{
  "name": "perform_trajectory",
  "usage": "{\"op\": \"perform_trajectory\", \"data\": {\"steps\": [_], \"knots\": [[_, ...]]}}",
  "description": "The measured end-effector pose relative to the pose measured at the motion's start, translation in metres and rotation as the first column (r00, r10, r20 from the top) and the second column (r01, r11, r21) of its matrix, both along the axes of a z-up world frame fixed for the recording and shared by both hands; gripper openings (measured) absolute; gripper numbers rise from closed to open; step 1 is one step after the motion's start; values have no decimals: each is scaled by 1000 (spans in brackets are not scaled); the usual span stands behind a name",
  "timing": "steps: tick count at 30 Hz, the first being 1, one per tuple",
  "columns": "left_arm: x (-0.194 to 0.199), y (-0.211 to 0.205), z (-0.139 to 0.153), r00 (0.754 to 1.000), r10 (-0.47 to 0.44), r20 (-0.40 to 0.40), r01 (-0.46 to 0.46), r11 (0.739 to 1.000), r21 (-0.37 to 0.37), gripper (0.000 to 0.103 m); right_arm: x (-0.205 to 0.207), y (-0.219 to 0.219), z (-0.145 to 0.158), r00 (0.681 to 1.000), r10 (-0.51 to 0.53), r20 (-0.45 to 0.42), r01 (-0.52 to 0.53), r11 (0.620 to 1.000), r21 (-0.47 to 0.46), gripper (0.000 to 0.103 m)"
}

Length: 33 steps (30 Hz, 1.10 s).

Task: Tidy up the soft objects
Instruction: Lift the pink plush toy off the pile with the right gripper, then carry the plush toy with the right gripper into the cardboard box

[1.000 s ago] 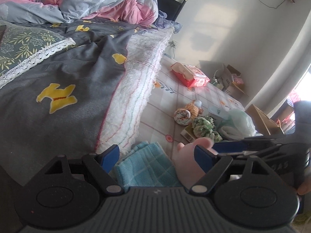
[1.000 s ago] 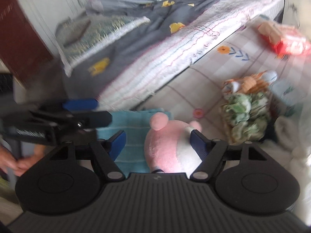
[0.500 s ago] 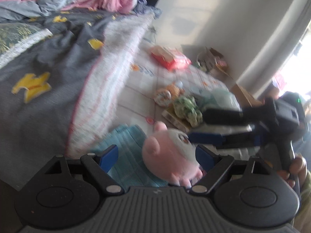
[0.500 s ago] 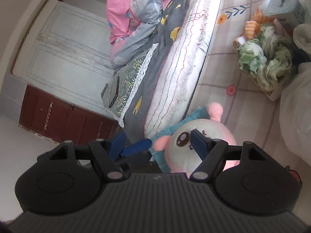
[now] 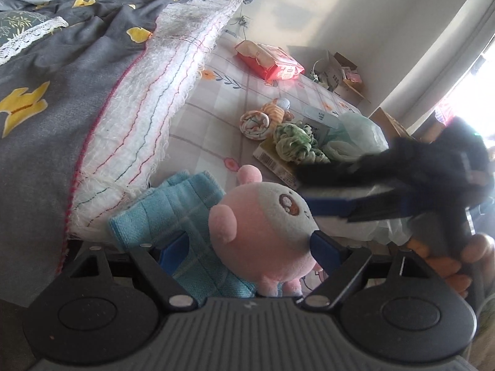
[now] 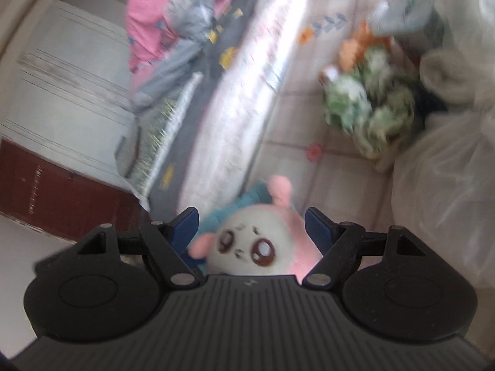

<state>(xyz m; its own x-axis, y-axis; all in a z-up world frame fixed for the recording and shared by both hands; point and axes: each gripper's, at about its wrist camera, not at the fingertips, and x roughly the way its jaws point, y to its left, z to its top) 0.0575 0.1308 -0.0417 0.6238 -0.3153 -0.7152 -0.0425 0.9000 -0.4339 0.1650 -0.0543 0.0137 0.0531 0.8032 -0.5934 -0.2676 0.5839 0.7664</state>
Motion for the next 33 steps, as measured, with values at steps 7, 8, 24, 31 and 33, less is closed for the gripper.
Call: {"op": "perform_trajectory", "data": {"steps": [7, 8, 24, 31, 33], "knots": [[3, -2, -2, 1000, -16, -2, 16, 1000, -25, 78, -3, 16, -15, 999, 37, -16, -38, 999, -36, 82], [4, -3, -2, 1000, -19, -3, 19, 999, -34, 77, -3, 17, -14, 999, 44, -12, -45, 998, -38, 82], [-11, -38, 66, 980, -67, 187, 59, 997, 50, 74, -29, -29, 60, 989, 2, 150, -8, 999, 39, 79], [13, -92, 106, 943, -185, 278, 157, 980, 121, 74, -32, -93, 102, 963, -124, 239, 104, 990, 94, 78], [22, -114, 115, 928, -230, 294, 195, 970, 143, 74, -31, -118, 110, 952, -169, 256, 145, 983, 111, 78]]}}
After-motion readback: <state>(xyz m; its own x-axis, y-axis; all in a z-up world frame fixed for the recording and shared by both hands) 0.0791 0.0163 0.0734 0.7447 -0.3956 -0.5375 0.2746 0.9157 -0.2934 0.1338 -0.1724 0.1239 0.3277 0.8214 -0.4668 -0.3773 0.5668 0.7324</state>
